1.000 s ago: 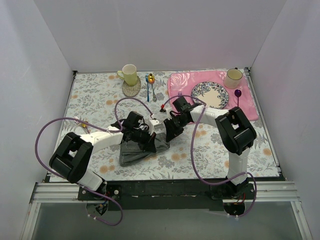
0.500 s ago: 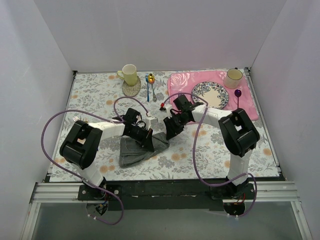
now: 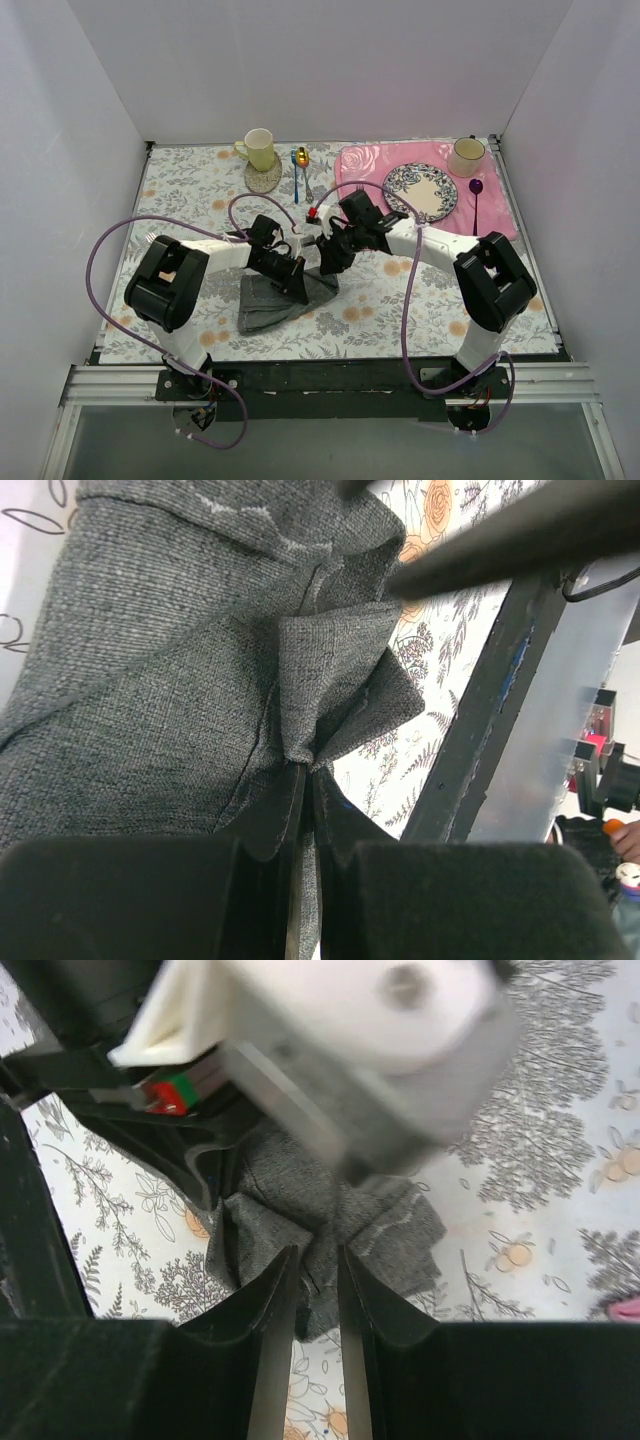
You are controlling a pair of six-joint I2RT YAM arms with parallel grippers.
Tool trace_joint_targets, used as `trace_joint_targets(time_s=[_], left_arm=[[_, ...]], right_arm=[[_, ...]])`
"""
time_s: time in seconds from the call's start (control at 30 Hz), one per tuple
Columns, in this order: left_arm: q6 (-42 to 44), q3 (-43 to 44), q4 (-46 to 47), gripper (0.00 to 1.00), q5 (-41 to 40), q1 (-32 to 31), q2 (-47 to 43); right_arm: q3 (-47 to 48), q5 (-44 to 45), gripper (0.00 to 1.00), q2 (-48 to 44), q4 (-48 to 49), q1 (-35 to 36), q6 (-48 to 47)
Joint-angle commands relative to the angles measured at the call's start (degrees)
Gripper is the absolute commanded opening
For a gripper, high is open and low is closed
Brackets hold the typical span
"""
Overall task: Fold the napkin into a case and place the utensils inside
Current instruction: Stuff the top corner of the smaller-rectangle-folded napkin into the folded napkin.
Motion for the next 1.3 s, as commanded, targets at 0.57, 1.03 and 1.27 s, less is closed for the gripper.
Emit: trace_joint_targets(time_s=[0.57,1.03,1.27], left_arm=[[0.21,2.18,-1.85,0.0,1.92,1.37,1.94],[-0.05,2.36,-1.93,0.0,2.01,1.81,2.65],[-0.14,2.36,-2.02,0.0,2.19,1.98,2.82]], right_arm=[[-5.67,18.17,0.37,-0.91,11.07,9.52,-10.74],[-7.43,18.43,0.39,-1.08,11.68,9.61,-12.77],[-5.68,17.56,0.02,-2.49,10.54,9.61,-11.71]])
